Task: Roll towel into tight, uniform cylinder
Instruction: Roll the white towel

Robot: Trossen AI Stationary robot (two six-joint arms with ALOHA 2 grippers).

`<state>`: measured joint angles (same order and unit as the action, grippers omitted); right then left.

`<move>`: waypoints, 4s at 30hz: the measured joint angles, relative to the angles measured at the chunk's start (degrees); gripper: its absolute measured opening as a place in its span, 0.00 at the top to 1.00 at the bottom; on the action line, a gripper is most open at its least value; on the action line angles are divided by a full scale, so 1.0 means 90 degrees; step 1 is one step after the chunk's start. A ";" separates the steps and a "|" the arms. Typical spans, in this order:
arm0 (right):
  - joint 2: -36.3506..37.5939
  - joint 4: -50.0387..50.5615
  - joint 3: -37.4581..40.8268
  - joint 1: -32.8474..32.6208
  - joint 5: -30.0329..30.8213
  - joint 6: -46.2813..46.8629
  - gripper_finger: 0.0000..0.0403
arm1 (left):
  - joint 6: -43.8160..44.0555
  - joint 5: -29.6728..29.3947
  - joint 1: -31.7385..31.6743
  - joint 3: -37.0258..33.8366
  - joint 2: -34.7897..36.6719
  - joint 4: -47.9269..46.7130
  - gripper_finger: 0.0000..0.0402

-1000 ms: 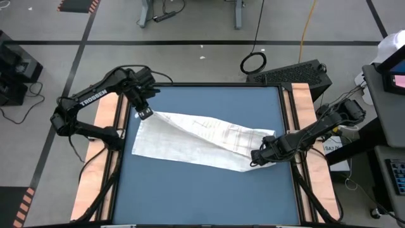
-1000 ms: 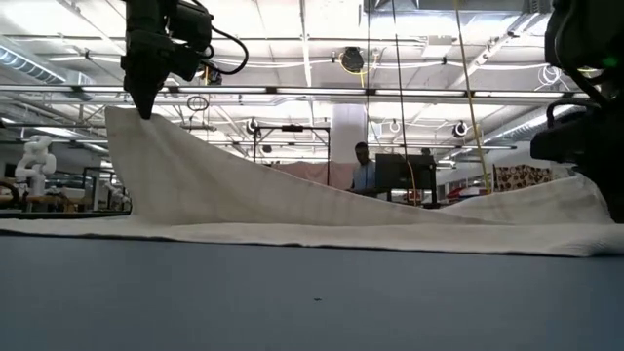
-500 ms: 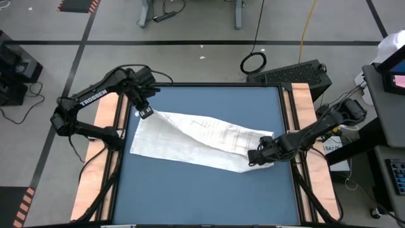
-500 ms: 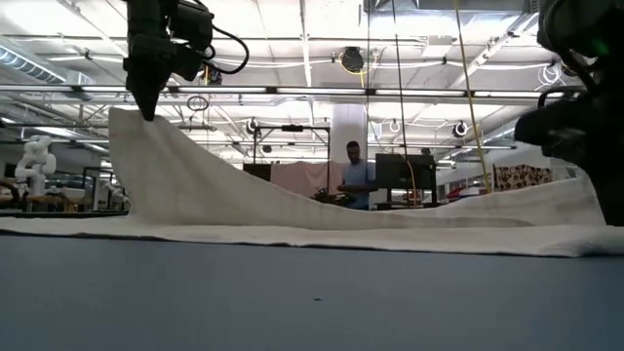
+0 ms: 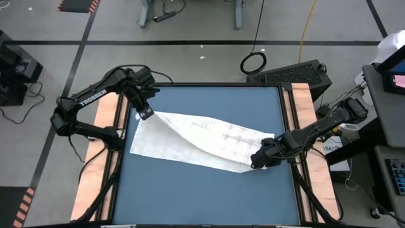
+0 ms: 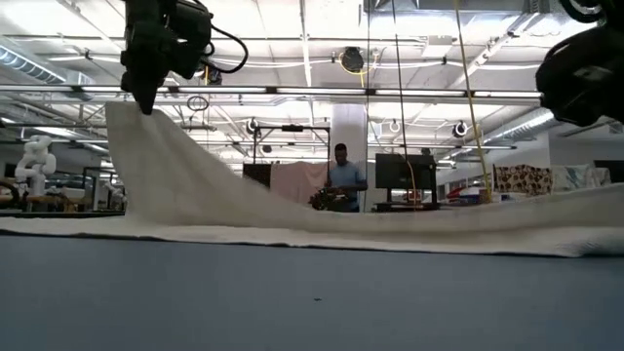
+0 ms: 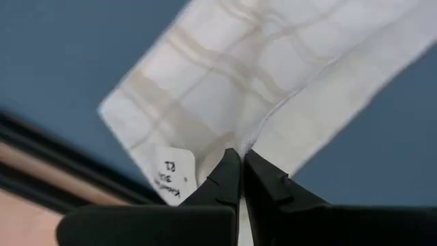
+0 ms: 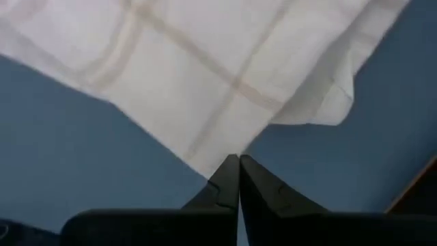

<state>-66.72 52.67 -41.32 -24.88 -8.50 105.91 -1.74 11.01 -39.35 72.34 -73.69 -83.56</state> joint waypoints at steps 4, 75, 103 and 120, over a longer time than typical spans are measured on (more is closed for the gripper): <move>0.0000 0.0627 0.0000 -0.0088 0.0244 0.0729 0.99 | 0.0000 0.0301 0.0000 0.0000 0.0000 -0.0022 0.97; -0.1649 0.1160 -0.1462 0.3998 0.2889 -0.2017 0.99 | 0.0982 -0.1805 0.0000 0.0772 0.1110 0.1504 0.97; -0.1509 0.1901 -0.0570 0.3466 0.1457 -0.2281 0.70 | 0.0267 -0.2611 0.0000 0.0772 0.1008 0.1514 0.97; -0.1576 -0.0786 0.0091 0.2784 0.0143 -0.2669 0.98 | 0.0135 -0.2454 0.0000 0.0772 0.0980 0.1522 0.97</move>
<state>-80.90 45.59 -40.50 0.18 -7.22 81.90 -0.52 -11.08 -39.35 79.29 -64.87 -69.87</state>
